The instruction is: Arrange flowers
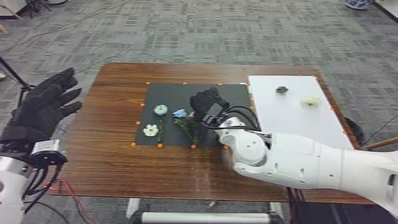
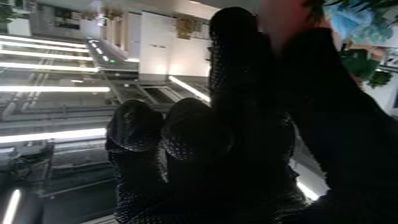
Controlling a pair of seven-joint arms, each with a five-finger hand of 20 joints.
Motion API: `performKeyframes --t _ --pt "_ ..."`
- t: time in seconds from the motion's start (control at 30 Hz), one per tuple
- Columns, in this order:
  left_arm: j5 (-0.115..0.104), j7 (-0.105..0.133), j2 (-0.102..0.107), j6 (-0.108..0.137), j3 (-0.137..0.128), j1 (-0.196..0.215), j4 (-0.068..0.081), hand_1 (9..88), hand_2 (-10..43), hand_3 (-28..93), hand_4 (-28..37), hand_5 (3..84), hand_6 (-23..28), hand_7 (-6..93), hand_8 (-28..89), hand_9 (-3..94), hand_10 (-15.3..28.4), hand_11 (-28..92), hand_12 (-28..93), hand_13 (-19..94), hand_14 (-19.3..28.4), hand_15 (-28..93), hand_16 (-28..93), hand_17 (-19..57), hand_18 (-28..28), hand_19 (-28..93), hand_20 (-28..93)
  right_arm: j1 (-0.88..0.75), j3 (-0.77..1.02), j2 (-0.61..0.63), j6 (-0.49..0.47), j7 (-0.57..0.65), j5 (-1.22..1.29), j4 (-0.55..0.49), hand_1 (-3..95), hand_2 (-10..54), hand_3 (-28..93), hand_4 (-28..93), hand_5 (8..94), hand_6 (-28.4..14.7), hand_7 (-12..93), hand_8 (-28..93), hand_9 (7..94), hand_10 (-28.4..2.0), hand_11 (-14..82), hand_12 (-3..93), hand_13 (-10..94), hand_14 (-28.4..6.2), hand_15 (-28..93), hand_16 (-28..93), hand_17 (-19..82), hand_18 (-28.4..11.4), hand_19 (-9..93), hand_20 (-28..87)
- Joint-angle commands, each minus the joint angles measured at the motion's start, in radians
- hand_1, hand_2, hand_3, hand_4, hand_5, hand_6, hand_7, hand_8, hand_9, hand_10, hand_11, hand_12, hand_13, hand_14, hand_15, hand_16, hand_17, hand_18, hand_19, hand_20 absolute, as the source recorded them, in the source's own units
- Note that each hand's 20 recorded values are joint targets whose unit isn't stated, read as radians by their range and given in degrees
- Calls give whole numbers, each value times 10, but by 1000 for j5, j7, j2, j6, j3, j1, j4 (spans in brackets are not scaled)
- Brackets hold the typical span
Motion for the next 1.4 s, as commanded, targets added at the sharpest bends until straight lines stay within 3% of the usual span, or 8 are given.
performKeyframes --t 0.03,0.53,0.67,0.87,0.97,1.07,1.13,1.4 --pt "0 -9 1 -11 -5 -1 1 247 -52 697 -278 216 13 159 -75 160 92 143 203 58 126 344 -28 -136 195 383 88 6 30 -2 3 -2 -17 -7 397 -95 784 -283 706 30 414 -36 799 -48 206 375 707 -47 839 301 385 -205 932 535" --pt "0 -13 4 -11 -4 -9 3 248 -52 697 -279 216 13 158 -75 160 93 141 203 58 126 344 -29 -137 196 383 87 -12 60 21 -11 -28 -15 -34 379 -95 790 -283 678 31 396 -43 764 -55 240 333 695 -48 841 300 374 -205 930 536" --pt "1 -12 -3 -4 -15 6 -4 248 -52 697 -278 216 13 158 -75 160 92 142 203 58 126 344 -29 -137 196 384 87 -26 112 46 6 -28 -25 -83 359 -95 804 -283 675 32 378 -39 748 -61 270 300 693 -50 843 299 373 -206 930 537" --pt "1 -11 -9 -1 -14 7 -7 248 -52 698 -279 216 13 159 -75 160 93 141 203 58 126 345 -29 -137 196 383 86 -74 314 174 69 -11 33 -186 296 -95 872 -283 575 13 307 -164 631 -88 301 231 680 -57 845 295 364 -210 927 540" --pt "2 -7 -14 3 -16 13 -10 248 -52 697 -279 216 13 160 -75 160 93 143 203 58 126 345 -30 -137 196 384 87 -140 460 245 -67 26 23 -203 293 -95 885 -283 488 -14 277 -153 544 -109 283 226 638 -63 845 288 336 -204 907 535" --pt "2 0 -21 9 -25 30 -17 247 -51 698 -278 216 13 160 -75 160 92 143 203 58 127 344 -30 -137 196 384 87 -212 592 286 -229 42 70 -178 284 -95 905 -283 362 -57 242 -124 387 -147 250 226 550 -91 855 247 316 -204 895 537" --pt "3 1 -24 12 -25 33 -20 247 -52 698 -278 216 12 160 -76 160 93 143 203 58 127 344 -30 -137 196 384 86 -245 631 318 -276 67 84 -152 284 -95 897 -283 295 -80 199 -98 307 -168 236 234 508 -106 863 227 314 -208 898 539" --pt "3 4 -26 13 -29 33 -21 248 -52 698 -279 216 12 161 -76 160 93 141 203 59 127 346 -30 -136 196 383 86 -371 727 399 -406 138 83 -96 275 -95 881 -283 262 -109 142 -78 278 -190 182 223 493 -115 864 210 303 -215 893 534"
